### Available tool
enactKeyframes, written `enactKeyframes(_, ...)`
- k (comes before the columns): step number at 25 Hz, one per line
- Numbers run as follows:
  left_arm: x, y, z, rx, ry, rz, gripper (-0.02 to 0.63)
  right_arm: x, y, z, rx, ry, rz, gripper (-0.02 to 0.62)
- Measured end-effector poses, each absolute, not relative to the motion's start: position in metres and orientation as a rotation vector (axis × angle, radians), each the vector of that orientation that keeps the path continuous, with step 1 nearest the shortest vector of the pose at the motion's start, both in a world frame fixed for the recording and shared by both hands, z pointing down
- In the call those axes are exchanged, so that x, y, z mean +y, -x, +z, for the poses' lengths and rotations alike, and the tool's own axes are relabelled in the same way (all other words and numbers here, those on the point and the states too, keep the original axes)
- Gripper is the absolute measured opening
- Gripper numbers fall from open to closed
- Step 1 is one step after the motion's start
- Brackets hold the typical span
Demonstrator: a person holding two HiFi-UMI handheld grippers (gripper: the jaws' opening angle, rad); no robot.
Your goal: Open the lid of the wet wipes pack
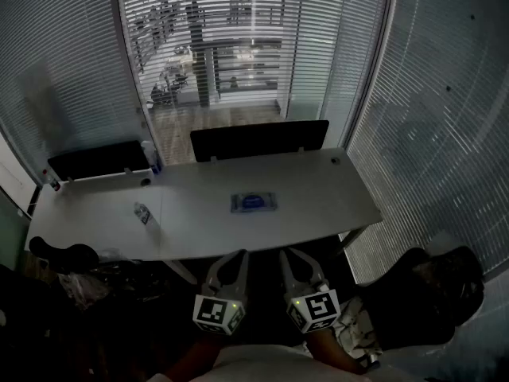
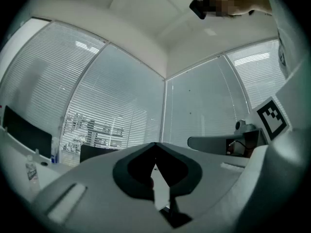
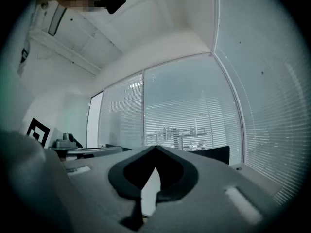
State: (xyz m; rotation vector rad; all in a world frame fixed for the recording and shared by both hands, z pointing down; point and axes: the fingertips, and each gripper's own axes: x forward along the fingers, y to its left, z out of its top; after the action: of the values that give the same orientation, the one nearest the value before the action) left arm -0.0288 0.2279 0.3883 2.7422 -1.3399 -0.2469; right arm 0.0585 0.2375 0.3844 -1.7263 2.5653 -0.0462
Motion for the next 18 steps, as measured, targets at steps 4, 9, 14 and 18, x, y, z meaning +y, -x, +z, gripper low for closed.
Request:
enactKeyframes(4,0.213,0.035,0.394,-1.381,-2.729,-0.286,0.002,0.229,-0.056,0.384,2.572,1.713,-0.056,-0.003)
enactKeyframes(9,0.212,0.033,0.390,-1.380,-2.748,-0.259,0.002,0.229,-0.055,0.387,2.576,1.703,-0.064,-0.003)
enactKeyframes(14,0.218,0.030,0.392,-1.368,-2.753,-0.219,0.002,0.232,-0.057,0.383,2.559,1.674,-0.075,0.000)
enactKeyframes(18,0.223,0.029,0.397,-1.359,-2.757,-0.194,0.002,0.235,-0.062,0.385,2.546,1.682,-0.089,0.000)
